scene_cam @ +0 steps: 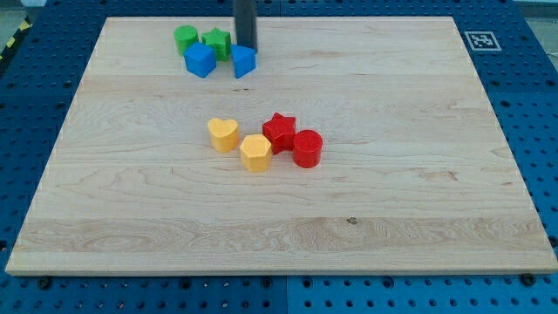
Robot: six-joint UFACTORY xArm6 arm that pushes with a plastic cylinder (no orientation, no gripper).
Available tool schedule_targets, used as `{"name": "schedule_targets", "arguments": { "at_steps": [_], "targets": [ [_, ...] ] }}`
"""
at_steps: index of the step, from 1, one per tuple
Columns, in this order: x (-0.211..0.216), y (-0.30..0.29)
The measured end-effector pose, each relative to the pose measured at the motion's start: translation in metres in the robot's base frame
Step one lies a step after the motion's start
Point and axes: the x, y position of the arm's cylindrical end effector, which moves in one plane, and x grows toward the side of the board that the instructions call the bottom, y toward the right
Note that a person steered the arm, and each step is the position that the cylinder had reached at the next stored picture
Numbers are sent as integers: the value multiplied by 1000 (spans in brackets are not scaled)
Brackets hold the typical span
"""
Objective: Push the blue triangle to green star
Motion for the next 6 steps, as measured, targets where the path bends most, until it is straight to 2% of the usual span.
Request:
{"name": "schedule_targets", "arguments": {
  "at_steps": [1,2,3,4,6],
  "targets": [
    [0,-2],
    [21,38],
    [64,72],
    [80,72],
    [47,19]
  ]
}}
